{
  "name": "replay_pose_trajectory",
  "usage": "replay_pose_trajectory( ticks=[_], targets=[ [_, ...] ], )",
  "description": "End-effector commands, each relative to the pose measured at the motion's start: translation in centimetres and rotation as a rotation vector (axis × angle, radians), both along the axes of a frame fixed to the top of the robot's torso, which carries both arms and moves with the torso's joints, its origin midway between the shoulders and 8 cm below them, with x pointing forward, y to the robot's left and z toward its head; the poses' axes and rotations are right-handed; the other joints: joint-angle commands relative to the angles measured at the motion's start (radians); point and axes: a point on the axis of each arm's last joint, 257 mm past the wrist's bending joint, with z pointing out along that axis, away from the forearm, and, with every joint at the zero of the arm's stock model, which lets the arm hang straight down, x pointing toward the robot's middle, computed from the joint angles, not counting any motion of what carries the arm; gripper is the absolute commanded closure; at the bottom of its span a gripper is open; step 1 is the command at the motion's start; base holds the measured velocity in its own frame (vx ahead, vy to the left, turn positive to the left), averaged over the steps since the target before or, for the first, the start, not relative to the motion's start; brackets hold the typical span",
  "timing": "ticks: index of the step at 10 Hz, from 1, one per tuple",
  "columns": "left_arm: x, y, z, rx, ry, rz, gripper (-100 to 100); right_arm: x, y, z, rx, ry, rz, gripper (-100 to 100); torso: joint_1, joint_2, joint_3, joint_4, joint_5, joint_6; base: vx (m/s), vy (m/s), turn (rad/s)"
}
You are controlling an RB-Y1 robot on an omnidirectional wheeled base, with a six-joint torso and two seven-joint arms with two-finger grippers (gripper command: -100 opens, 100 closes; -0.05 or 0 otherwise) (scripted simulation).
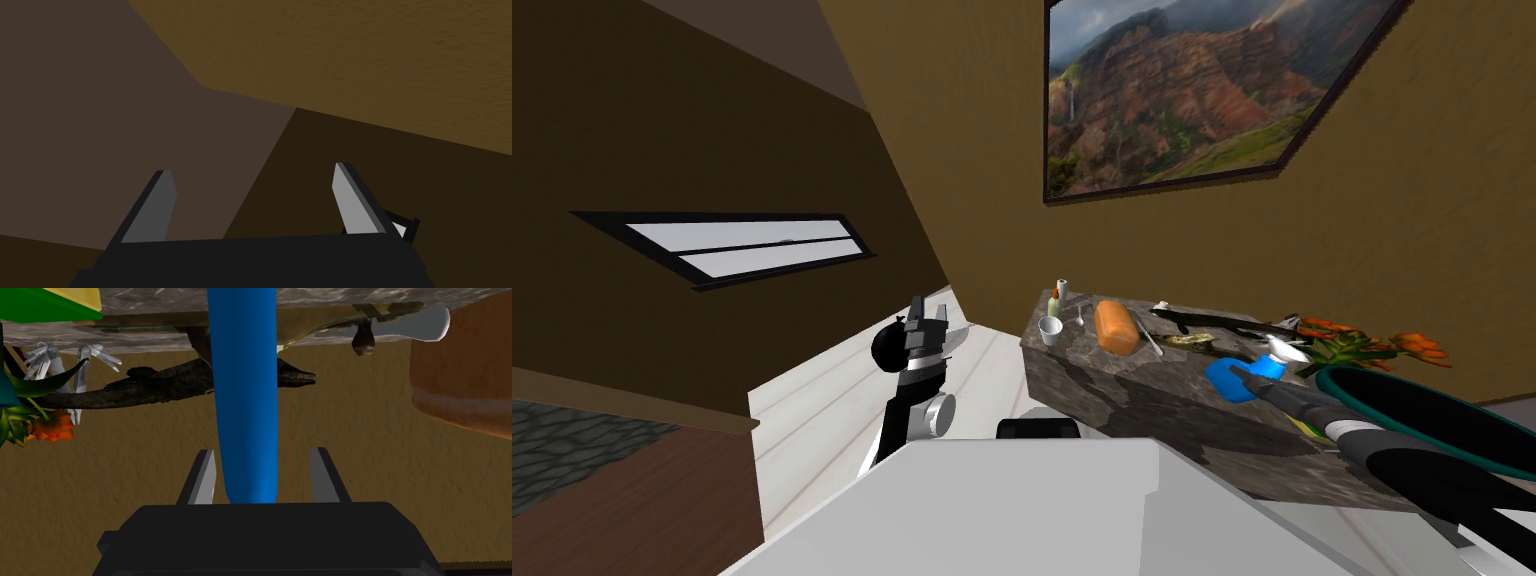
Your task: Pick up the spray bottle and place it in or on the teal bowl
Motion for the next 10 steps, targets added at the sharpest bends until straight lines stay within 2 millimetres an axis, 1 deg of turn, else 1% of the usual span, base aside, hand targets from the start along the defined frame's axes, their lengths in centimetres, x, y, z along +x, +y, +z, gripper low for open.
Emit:
replay_pose_trajectory(
  ticks=[1, 4, 5, 6, 8, 9, 10],
  targets=[
    [0.0, 0.0, 0.0, 0.0, 0.0, 0.0, 0, 0.0, 0.0, 0.0, 0.0, 0.0, 0.0, 100, 0.0, 0.0, 0.0, 0.0, 0.0, 0.0, 0.0, 0.0, 0.0],
    [0.0, 0.0, 0.0, 0.0, 0.0, 0.0, 0, 0.0, 0.0, 0.0, -0.001, 0.0, 0.0, 100, -0.001, 0.0, 0.0, 0.0, 0.0, 0.0, 0.0, 0.0, 0.0],
    [0.0, 0.0, 0.0, 0.0, 0.0, 0.0, 0, 0.0, 0.0, 0.0, -0.001, 0.0, 0.0, 0, 0.0, 0.0, 0.0, 0.0, 0.0, 0.0, 0.0, 0.0, 0.0],
    [0.0, 0.0, 0.0, 0.0, 0.0, 0.0, 0, 0.1, 0.7, -0.2, -0.001, 0.004, 0.005, 100, 0.0, 0.0, 0.0, 0.0, 0.0, 0.0, -0.002, -0.033, -0.062],
    [0.0, 0.0, 0.0, 0.0, 0.0, 0.0, 0, 0.5, 2.6, -0.5, -0.003, 0.013, 0.018, 100, -0.004, 0.001, 0.0, 0.0, -0.001, 0.001, 0.009, -0.079, -0.115],
    [0.0, 0.0, 0.0, 0.0, 0.0, 0.0, 0, 0.8, 2.9, -0.3, -0.002, 0.008, 0.025, 100, -0.006, 0.0, 0.0, 0.0, -0.001, 0.001, 0.005, -0.056, -0.019],
    [0.0, 0.0, 0.0, 0.0, 0.0, 0.0, 0, 1.0, 3.9, -0.3, -0.003, 0.01, 0.033, 100, -0.005, 0.0, 0.0, 0.0, -0.002, 0.0, -0.006, -0.037, -0.052]
  ],
)
